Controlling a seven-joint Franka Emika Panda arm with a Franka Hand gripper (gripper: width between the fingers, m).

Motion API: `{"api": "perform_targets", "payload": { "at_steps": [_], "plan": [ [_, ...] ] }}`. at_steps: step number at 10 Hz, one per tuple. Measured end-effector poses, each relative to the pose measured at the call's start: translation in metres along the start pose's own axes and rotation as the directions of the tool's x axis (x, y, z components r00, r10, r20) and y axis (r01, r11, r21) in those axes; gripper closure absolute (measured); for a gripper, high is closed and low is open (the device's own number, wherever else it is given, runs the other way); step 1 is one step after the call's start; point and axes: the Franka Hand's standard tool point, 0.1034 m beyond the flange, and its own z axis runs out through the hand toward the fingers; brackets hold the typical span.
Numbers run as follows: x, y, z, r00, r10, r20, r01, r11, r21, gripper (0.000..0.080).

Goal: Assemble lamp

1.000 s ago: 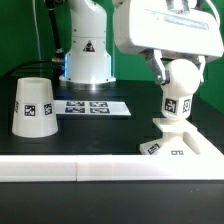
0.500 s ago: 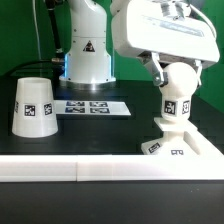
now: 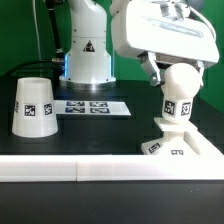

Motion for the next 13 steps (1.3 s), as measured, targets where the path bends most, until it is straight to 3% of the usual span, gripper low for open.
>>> {"api": "perform_targets", "payload": {
  "at_steps": [4, 6, 8, 9, 13],
  "plan": [
    [0.012, 0.005, -0.014, 1.000, -0.003, -0.010, 0.003, 1.000, -0.005, 0.0101],
    [0.012, 0.004, -0.015, 1.000, -0.004, 0.030, 0.003, 1.000, 0.012, 0.0101],
    [0.008, 0.008, -0.013, 0.999, 0.001, 0.038, -0.002, 1.000, 0.012, 0.0101],
    [0.004, 0.000, -0.010, 0.994, 0.002, 0.112, -0.007, 0.999, 0.049, 0.0101],
    [0.007, -0.011, -0.006, 0.937, 0.007, 0.350, -0.063, 0.987, 0.147, 0.0101]
  ]
}}
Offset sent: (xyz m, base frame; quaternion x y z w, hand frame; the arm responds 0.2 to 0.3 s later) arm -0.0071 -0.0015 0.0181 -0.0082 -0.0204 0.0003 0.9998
